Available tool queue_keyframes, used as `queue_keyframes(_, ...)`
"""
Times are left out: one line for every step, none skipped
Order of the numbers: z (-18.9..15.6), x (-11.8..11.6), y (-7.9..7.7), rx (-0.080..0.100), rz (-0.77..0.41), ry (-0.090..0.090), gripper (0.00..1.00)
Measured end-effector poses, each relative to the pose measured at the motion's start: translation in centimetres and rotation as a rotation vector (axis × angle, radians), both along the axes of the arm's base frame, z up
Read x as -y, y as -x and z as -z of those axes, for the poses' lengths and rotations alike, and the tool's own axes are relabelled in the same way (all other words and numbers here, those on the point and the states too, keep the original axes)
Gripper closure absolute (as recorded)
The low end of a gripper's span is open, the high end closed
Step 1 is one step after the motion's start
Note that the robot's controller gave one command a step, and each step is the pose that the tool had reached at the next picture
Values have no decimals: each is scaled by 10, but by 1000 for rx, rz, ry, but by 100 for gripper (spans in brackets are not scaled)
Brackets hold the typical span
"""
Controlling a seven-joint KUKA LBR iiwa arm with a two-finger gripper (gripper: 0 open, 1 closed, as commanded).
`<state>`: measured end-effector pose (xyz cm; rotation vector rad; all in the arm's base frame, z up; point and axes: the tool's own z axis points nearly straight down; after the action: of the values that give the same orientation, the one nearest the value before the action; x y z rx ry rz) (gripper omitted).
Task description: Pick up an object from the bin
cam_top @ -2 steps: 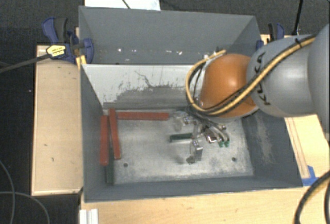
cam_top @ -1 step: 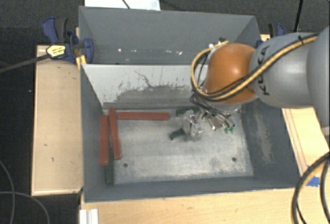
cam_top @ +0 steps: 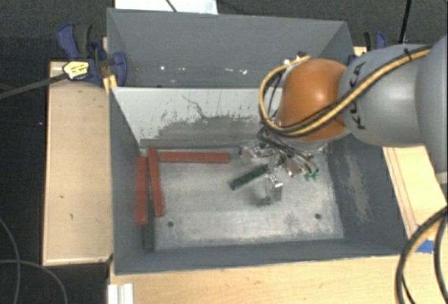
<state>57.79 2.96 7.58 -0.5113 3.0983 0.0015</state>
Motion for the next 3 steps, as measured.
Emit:
queue_keyframes(0,0,0,0,4,0,100)
queue_keyframes(0,0,0,-1,5,0,100)
queue_keyframes(-146,4,5,3,-35,0,100)
